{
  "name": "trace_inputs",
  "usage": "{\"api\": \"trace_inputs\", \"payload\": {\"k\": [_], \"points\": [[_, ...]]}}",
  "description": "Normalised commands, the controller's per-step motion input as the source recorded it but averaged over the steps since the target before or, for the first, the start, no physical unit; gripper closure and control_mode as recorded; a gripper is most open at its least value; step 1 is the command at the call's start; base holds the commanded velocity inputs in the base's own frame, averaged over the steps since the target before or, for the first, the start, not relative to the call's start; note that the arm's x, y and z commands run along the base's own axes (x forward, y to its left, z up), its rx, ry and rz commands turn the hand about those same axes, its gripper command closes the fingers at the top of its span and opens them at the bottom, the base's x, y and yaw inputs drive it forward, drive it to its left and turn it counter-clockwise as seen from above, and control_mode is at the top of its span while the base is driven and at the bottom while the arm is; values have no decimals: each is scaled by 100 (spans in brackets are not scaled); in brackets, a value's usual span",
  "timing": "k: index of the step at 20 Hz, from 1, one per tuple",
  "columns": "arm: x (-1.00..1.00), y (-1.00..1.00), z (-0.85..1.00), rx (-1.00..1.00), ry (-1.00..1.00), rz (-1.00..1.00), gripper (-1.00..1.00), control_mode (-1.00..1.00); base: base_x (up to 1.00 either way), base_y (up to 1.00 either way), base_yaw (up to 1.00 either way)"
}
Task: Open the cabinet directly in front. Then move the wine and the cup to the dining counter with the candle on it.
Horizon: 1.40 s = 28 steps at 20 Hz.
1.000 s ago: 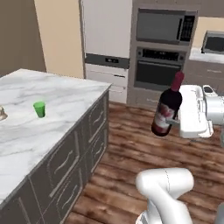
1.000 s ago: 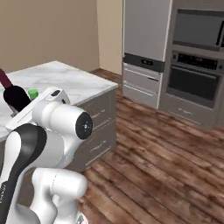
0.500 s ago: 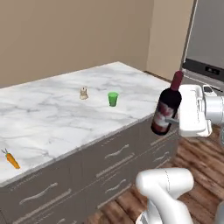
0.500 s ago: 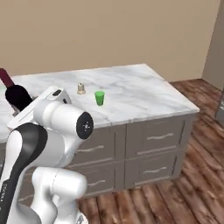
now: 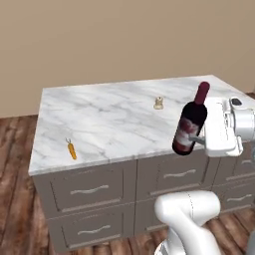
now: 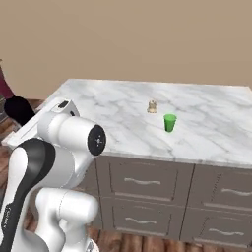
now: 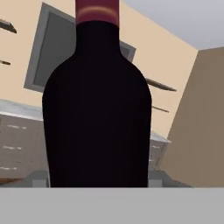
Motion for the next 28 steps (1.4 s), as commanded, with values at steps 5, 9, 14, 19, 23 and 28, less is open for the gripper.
{"api": "trace_inputs", "payload": {"k": [5, 9, 14, 19, 23, 28], "points": [[0, 0, 0, 0, 0, 0, 100, 100, 4, -90, 17], [0, 0, 0, 0, 0, 0, 100, 100, 51, -26, 8], [0, 0, 0, 0, 0, 0, 100, 100, 99, -7, 7], [0, 0, 0, 0, 0, 0, 100, 100, 36, -8, 10], [0, 0, 0, 1, 0, -22, 100, -100, 0, 0, -1], [0, 0, -16, 6, -1, -70, 100, -100, 0, 0, 0]]}}
